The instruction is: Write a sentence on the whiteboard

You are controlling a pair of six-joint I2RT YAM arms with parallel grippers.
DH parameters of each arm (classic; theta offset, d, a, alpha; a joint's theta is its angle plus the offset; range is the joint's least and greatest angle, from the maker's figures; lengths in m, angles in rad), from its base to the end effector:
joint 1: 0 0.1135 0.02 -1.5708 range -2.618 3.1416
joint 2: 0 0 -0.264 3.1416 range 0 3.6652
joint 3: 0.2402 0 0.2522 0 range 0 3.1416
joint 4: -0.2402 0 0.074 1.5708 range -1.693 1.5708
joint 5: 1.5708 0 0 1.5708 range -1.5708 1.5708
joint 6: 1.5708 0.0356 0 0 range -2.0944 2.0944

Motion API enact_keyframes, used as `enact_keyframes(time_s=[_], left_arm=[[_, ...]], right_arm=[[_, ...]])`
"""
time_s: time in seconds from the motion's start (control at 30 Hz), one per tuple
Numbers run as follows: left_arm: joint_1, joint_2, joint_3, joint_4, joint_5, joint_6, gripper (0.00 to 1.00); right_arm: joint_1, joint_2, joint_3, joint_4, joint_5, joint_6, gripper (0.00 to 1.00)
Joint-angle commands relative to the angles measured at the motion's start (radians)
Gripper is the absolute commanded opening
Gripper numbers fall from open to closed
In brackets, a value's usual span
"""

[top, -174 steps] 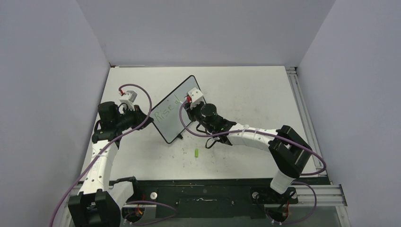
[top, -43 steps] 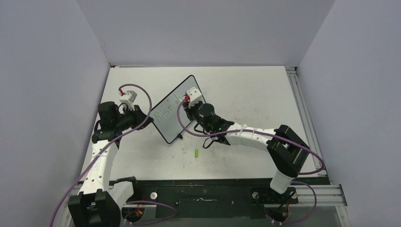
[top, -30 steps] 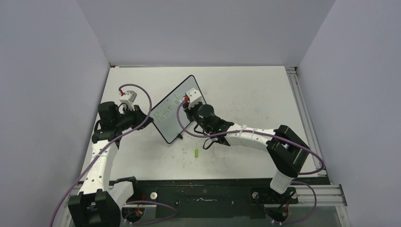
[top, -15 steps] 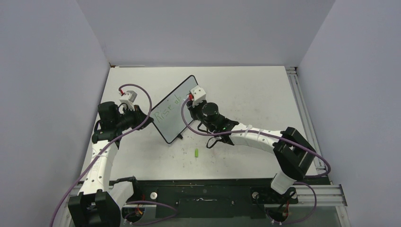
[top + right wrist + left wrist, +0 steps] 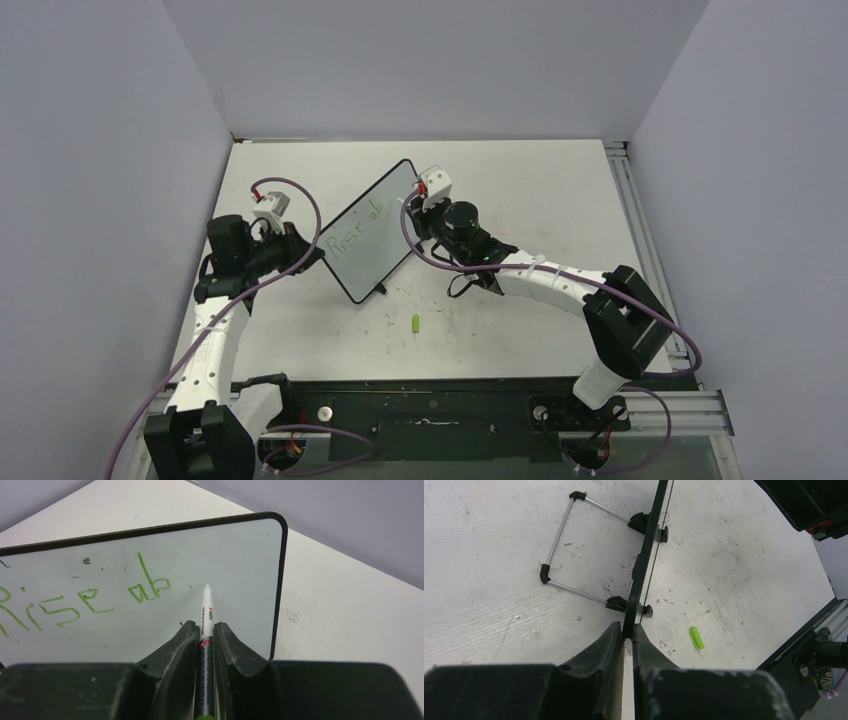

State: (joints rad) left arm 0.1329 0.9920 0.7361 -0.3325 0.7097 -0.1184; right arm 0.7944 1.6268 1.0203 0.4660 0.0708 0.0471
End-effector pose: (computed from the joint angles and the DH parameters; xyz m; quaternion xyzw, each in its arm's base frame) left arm 0.2130 0.0051 0.2745 0.0590 0.8409 -0.3032 0.4445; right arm 0.2671 0.2684 0.2714 -0.2538 0.7109 0.2433 0.6091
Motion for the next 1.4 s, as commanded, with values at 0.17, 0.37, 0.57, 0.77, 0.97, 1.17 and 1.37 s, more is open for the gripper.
enact_keyframes(time_s=[0.17,0.37,0.57,0.77,0.97,1.17,1.37], left_arm=[[0.002,-0.019,0.046,0.030,0.014,-0.001,0.00],[0.003,-0.018,0.045,0.030,0.016,-0.001,0.00],[0.002,-0.018,0.046,0.030,0.015,-0.001,0.00],[0.002,-0.019,0.045,0.030,0.015,-0.001,0.00],[0.002,-0.018,0.045,0.030,0.016,-0.001,0.00],[0.002,-0.018,0.045,0.030,0.017,-0.001,0.00],[0.003,-0.019,0.046,0.030,0.016,-0.001,0.00]], right_arm=[[0.007,0.029,0.078,0.047,-0.063,0.012,0.05],[0.009,0.050,0.097,0.046,-0.063,0.013,0.05],[0.013,0.059,0.098,0.049,-0.063,0.014,0.05],[0.016,0.064,0.103,0.054,-0.063,0.014,0.05],[0.030,0.062,0.104,0.056,-0.062,0.005,0.05],[0.048,0.062,0.108,0.054,-0.063,-0.008,0.05],[0.057,0.065,0.098,0.042,-0.046,-0.012,0.05]])
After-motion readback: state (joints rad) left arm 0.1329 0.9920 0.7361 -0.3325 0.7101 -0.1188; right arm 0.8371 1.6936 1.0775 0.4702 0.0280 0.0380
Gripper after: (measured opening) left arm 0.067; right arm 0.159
